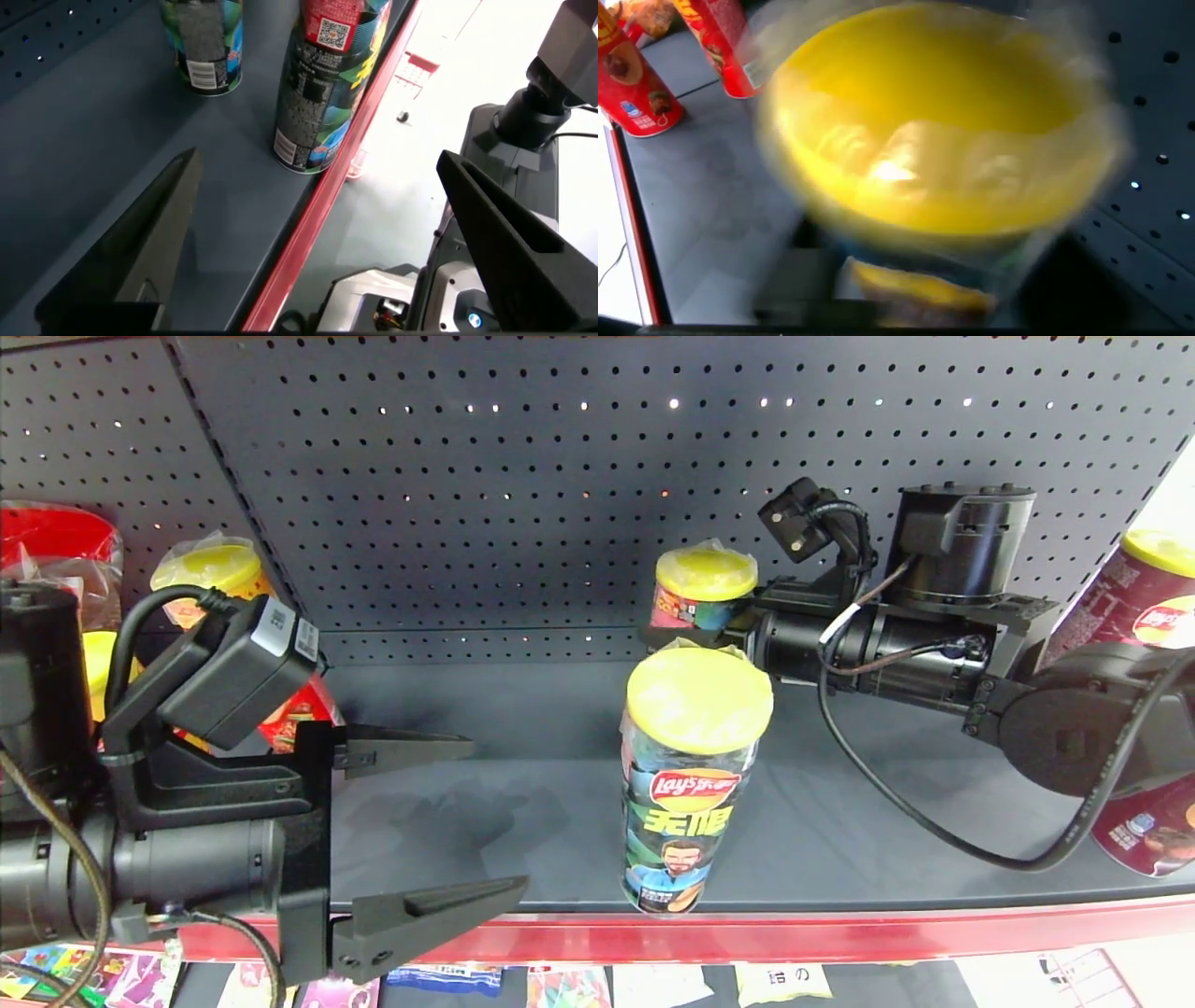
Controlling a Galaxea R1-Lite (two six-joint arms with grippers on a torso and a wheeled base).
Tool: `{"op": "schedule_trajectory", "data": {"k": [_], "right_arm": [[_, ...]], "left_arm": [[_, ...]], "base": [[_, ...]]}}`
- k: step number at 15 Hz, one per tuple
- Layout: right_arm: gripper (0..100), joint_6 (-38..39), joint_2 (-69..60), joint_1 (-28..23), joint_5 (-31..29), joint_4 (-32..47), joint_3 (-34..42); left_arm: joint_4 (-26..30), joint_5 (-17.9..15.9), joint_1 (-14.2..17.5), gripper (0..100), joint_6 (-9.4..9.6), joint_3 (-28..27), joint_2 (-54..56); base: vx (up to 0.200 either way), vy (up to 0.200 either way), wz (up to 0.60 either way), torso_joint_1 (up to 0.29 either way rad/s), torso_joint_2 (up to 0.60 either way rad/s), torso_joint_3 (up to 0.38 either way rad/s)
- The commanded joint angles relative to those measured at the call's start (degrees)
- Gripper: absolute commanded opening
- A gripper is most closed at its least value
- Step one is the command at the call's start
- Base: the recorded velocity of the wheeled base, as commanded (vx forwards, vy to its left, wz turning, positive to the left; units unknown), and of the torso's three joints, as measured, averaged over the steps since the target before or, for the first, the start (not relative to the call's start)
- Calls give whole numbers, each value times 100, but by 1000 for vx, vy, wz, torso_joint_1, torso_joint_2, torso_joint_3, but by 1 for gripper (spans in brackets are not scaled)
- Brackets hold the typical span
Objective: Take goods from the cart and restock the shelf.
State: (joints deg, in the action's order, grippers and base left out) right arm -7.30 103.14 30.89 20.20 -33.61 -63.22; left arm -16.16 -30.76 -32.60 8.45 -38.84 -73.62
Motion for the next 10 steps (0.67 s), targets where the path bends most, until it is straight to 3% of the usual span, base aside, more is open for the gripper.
{"op": "schedule_trajectory", "data": {"k": [1, 10], "right_arm": [[100, 1, -31, 5, 2, 4, 20], [100, 361, -813, -233, -227, -5, 943]], "left_arm": [[-1, 0, -1, 100, -1, -1, -21], [-1, 17, -1, 100, 8, -27, -170]], "base": [[0, 0, 0, 0, 0, 0], [0, 0, 0, 0, 0, 0]]}}
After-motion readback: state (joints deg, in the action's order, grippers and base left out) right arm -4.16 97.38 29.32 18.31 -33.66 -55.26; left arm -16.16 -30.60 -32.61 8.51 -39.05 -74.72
